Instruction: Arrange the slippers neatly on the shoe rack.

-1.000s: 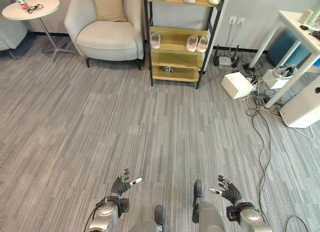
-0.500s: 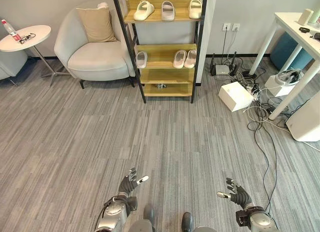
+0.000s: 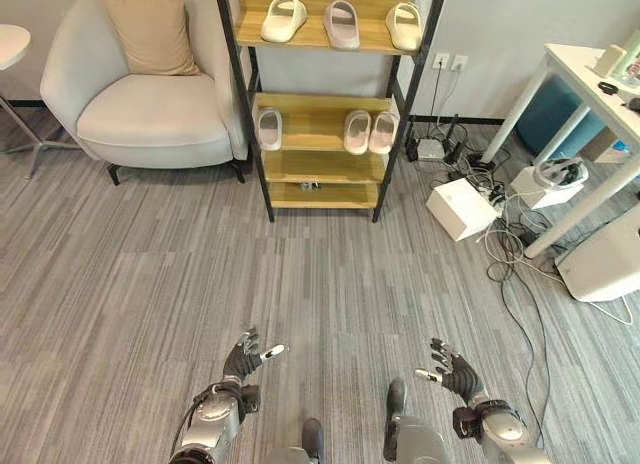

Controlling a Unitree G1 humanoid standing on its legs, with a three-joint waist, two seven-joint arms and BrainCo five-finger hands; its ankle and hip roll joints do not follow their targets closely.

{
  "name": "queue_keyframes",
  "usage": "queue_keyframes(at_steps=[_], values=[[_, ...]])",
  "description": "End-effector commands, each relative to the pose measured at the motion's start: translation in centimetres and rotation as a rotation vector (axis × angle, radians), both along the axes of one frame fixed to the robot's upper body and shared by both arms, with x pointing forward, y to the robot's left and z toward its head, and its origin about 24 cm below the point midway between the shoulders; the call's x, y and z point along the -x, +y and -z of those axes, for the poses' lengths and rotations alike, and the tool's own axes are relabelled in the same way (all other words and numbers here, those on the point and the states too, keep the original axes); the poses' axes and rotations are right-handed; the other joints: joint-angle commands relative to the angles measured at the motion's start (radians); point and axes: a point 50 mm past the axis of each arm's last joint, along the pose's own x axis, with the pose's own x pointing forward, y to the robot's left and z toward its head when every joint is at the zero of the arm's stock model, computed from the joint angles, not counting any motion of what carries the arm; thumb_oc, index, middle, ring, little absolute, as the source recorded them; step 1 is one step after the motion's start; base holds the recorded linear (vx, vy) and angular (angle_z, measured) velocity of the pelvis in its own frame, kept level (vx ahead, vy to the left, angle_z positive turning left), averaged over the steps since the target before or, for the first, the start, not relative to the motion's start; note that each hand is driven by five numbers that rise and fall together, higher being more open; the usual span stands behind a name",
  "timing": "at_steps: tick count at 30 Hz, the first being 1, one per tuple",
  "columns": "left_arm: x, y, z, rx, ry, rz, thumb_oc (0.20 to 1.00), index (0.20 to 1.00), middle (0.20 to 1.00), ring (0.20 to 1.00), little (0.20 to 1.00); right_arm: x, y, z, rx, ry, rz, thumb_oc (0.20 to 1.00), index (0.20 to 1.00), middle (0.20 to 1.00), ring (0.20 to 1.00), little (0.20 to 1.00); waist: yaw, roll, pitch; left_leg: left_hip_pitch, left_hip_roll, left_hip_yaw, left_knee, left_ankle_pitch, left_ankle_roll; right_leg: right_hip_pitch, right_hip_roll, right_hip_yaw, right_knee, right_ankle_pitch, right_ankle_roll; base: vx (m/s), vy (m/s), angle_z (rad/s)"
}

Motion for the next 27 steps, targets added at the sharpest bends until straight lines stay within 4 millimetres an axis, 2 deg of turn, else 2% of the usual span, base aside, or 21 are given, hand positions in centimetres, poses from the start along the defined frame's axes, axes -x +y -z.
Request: queue_keyframes(at_steps=[1,2,3,4,6,8,9,10,12,14,16,17,19,20,21,23,24,27], values=[[-1.9,-1.3,-1.3,0.057,-0.100,0.003,1.000,1.000,1.000,1.000,1.000,-1.2,-0.6,-1.4,0.014,-0.094,0.012,1.000,1.000,1.000,1.000,1.000,-0.024,0.003,-0.026,0.064,0.140,-0.014,-0.006,-0.017,-0.095,0.102,0.023,0.000,0.084,0.038,0.017,0.35,-0.270,0.56],[-2.0,-1.5,-1.3,0.068,-0.102,-0.004,1.000,1.000,1.000,1.000,1.000,-1.2,-0.7,-1.6,0.003,-0.102,0.017,1.000,1.000,1.000,1.000,1.000,-0.030,0.010,-0.032,0.070,0.157,-0.016,-0.005,-0.006,-0.106,0.110,0.034,-0.003,0.085,0.029,0.009,0.31,-0.321,0.81],[-2.3,-1.9,-1.5,0.112,-0.115,-0.034,1.000,1.000,1.000,1.000,1.000,-1.0,-0.9,-2.0,-0.024,-0.120,0.035,1.000,1.000,1.000,1.000,1.000,-0.043,0.025,-0.042,0.064,0.192,-0.029,0.027,0.012,-0.126,0.127,0.059,-0.022,0.091,0.000,-0.016,0.29,-0.334,0.83],[-2.4,-2.0,-1.5,0.116,-0.119,-0.037,1.000,1.000,1.000,1.000,1.000,-1.1,-0.8,-2.1,-0.041,-0.129,0.032,1.000,1.000,1.000,1.000,1.000,-0.046,0.031,-0.042,0.052,0.206,-0.038,0.075,0.026,-0.134,0.132,0.071,-0.028,0.103,-0.020,-0.030,0.24,-0.315,0.55],[-2.7,-2.3,-1.7,0.120,-0.126,-0.032,1.000,1.000,1.000,1.000,1.000,-1.5,-0.7,-2.3,-0.034,-0.133,0.004,1.000,1.000,1.000,1.000,1.000,-0.045,0.035,-0.037,0.015,0.204,-0.064,0.175,0.050,-0.145,0.155,0.089,-0.032,0.111,-0.044,-0.054,0.17,-0.205,0.18],[-2.9,-2.2,-1.9,0.117,-0.135,-0.030,1.000,1.000,1.000,1.000,1.000,-1.6,-0.7,-2.5,-0.028,-0.134,-0.015,1.000,1.000,1.000,1.000,1.000,-0.032,0.030,-0.030,-0.013,0.183,-0.107,0.233,0.095,-0.146,0.185,0.106,-0.025,0.107,-0.063,-0.072,0.21,-0.161,-0.11],[-3.0,-2.2,-1.9,0.116,-0.137,-0.028,1.000,1.000,1.000,1.000,1.000,-1.7,-0.8,-2.6,-0.029,-0.135,-0.019,1.000,1.000,1.000,1.000,1.000,-0.027,0.027,-0.025,-0.034,0.174,-0.115,0.224,0.096,-0.140,0.201,0.106,-0.023,0.101,-0.070,-0.073,0.34,-0.132,-0.31],[-2.8,-2.2,-1.9,0.113,-0.133,-0.018,1.000,1.000,1.000,1.000,1.000,-1.7,-1.3,-2.7,-0.028,-0.137,-0.004,1.000,1.000,1.000,1.000,1.000,-0.013,0.011,-0.025,-0.105,0.154,-0.100,0.177,0.064,-0.120,0.243,0.097,-0.023,0.081,-0.087,-0.070,0.37,-0.094,-0.17],[-2.4,-2.2,-1.6,0.110,-0.120,-0.016,1.000,1.000,1.000,1.000,1.000,-1.7,-1.6,-2.8,-0.009,-0.140,-0.003,1.000,1.000,1.000,1.000,1.000,0.007,0.005,-0.023,-0.164,0.144,-0.087,0.129,0.072,-0.111,0.280,0.099,-0.015,0.070,-0.108,-0.071,0.32,-0.020,0.19],[-2.1,-2.1,-1.3,0.096,-0.103,-0.009,1.000,1.000,1.000,1.000,1.000,-1.8,-1.7,-2.8,0.010,-0.142,0.001,1.000,1.000,1.000,1.000,1.000,0.022,0.013,-0.026,-0.246,0.145,-0.053,0.067,0.159,-0.120,0.318,0.112,-0.013,0.057,-0.126,-0.072,0.29,0.044,-0.01],[-1.5,-1.7,-1.1,0.076,-0.090,-0.005,1.000,1.000,1.000,1.000,1.000,-2.0,-1.8,-2.8,0.029,-0.141,-0.010,1.000,1.000,1.000,1.000,1.000,0.055,0.016,-0.028,-0.274,0.138,-0.034,0.023,0.209,-0.127,0.370,0.130,0.015,0.054,-0.150,-0.071,0.44,0.112,-0.20],[-1.1,-1.4,-1.0,0.085,-0.084,-0.018,1.000,1.000,1.000,1.000,1.000,-2.2,-1.6,-2.9,0.022,-0.144,-0.021,1.000,1.000,1.000,1.000,1.000,0.062,0.015,-0.036,-0.253,0.128,-0.049,0.030,0.180,-0.112,0.382,0.125,0.029,0.064,-0.169,-0.065,0.45,0.155,-0.30],[-0.8,-1.4,-0.8,0.082,-0.073,-0.015,1.000,1.000,1.000,1.000,1.000,-2.3,-1.1,-2.8,0.013,-0.138,-0.034,1.000,1.000,1.000,1.000,1.000,0.066,0.005,-0.049,-0.252,0.117,-0.044,0.061,0.159,-0.097,0.403,0.102,0.040,0.083,-0.185,-0.051,0.36,0.182,-0.74],[-0.2,-1.0,-0.5,0.074,-0.057,-0.017,1.000,1.000,1.000,1.000,1.000,-2.4,-0.4,-2.6,-0.010,-0.137,-0.038,1.000,1.000,1.000,1.000,1.000,0.077,-0.009,-0.060,-0.231,0.110,-0.023,0.071,0.127,-0.071,0.385,0.080,0.054,0.145,-0.188,-0.030,0.37,0.249,-0.98],[-0.2,-0.5,-0.7,0.064,-0.064,-0.016,1.000,1.000,1.000,1.000,1.000,-2.9,0.3,-2.9,-0.029,-0.155,-0.052,1.000,1.000,1.000,1.000,1.000,0.082,-0.010,-0.049,-0.208,0.110,-0.001,0.072,0.108,-0.050,0.322,0.068,0.062,0.278,-0.149,-0.007,0.31,0.223,-0.74],[-0.2,-0.1,-0.9,0.053,-0.069,-0.014,1.000,1.000,1.000,1.000,1.000,-3.0,0.7,-2.9,-0.038,-0.158,-0.066,1.000,1.000,1.000,1.000,1.000,0.080,-0.005,-0.035,-0.172,0.108,0.006,0.069,0.087,-0.038,0.255,0.061,0.065,0.365,-0.111,0.004,0.21,0.105,-0.58],[-0.4,0.1,-1.0,0.049,-0.075,-0.019,1.000,1.000,1.000,1.000,1.000,-3.0,0.6,-2.9,-0.034,-0.158,-0.065,1.000,1.000,1.000,1.000,1.000,0.070,0.002,-0.028,-0.131,0.108,0.008,0.051,0.074,-0.040,0.205,0.047,0.047,0.338,-0.081,-0.003,0.24,0.012,-0.18],[-0.6,0.2,-1.2,0.049,-0.082,-0.020,1.000,1.000,1.000,1.000,1.000,-2.8,0.3,-3.0,-0.031,-0.158,-0.052,1.000,1.000,1.000,1.000,1.000,0.053,0.012,-0.018,-0.089,0.112,-0.004,0.032,0.064,-0.050,0.195,0.043,0.034,0.267,-0.077,-0.010,0.22,-0.062,0.30]])
